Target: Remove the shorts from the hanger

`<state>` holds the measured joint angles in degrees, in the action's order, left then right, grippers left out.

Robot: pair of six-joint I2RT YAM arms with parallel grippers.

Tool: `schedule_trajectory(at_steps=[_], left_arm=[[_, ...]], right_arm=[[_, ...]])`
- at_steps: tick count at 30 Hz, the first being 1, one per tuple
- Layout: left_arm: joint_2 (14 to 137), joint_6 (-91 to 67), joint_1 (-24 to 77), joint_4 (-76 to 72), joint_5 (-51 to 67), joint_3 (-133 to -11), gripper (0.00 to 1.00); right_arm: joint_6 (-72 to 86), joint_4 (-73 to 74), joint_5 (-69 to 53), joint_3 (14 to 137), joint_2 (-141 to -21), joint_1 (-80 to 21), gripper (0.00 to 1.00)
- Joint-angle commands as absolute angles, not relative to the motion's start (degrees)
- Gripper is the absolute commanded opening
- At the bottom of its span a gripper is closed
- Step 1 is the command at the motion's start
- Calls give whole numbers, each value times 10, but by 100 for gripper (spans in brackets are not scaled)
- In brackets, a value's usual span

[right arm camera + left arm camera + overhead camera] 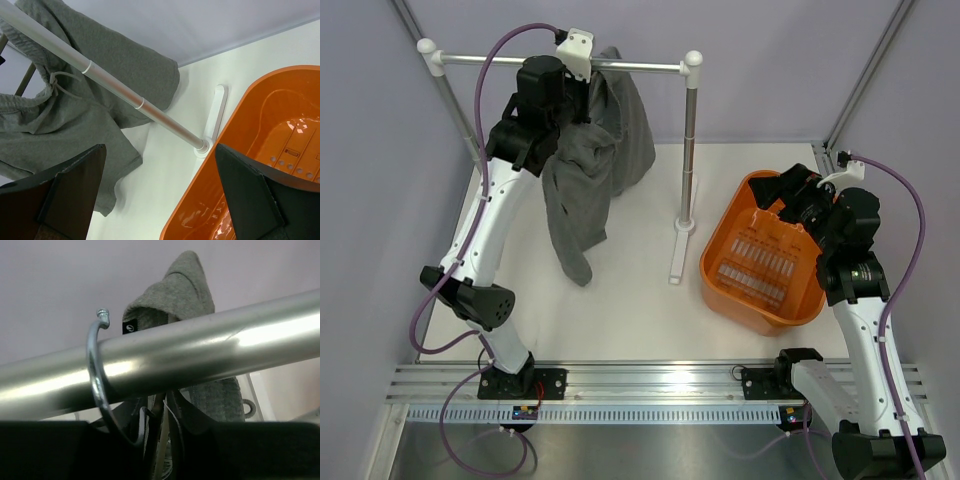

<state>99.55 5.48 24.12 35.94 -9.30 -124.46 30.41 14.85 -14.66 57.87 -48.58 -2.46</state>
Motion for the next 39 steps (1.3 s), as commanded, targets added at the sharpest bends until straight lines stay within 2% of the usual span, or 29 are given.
schedule_trajectory(at_steps=[1, 3, 11, 22, 27, 39], left_arm=[[998, 68, 244, 369, -93, -1274, 13], [997, 67, 245, 371, -96, -1281, 0], [980, 65, 250, 384, -78, -1322, 0], [952, 63, 251, 382, -71, -1318, 0], [919, 58, 253, 324, -85, -1273, 0], [911, 54, 253, 326, -85, -1283, 0]], right_arm=[[300, 127, -163, 602, -489, -21, 99], [300, 127, -163, 604, -488, -21, 99], [294, 126, -163, 606, -484, -22, 99], [291, 124, -163, 609, -484, -21, 99], [287, 124, -162, 609, -483, -21, 99], [281, 126, -167, 608, -485, -21, 99]])
